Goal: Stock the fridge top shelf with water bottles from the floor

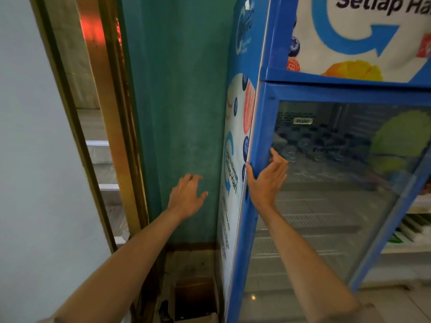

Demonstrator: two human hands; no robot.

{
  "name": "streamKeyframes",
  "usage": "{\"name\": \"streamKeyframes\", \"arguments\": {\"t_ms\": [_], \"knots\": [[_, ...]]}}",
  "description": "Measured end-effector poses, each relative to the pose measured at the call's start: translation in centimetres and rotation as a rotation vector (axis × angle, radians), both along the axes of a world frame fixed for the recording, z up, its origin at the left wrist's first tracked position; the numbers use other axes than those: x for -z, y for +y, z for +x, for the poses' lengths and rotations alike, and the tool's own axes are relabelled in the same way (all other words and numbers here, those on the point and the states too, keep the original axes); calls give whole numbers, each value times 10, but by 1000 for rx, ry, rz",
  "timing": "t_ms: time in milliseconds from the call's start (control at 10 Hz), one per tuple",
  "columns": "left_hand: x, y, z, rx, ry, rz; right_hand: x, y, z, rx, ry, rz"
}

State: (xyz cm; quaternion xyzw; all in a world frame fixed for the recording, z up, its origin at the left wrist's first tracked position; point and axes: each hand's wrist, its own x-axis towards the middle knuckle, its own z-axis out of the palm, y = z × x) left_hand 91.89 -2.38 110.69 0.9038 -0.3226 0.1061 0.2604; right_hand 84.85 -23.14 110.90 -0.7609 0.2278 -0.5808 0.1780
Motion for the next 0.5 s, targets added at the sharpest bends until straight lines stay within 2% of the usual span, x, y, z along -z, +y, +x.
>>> {"name": "streamKeyframes", "arguments": {"t_ms": [300,500], "knots": [[-11,12,-24,41,-31,28,-14,12,-15,-43,97,81],[-33,33,-75,34,-113,8,-20,24,-57,-184,49,191]]}}
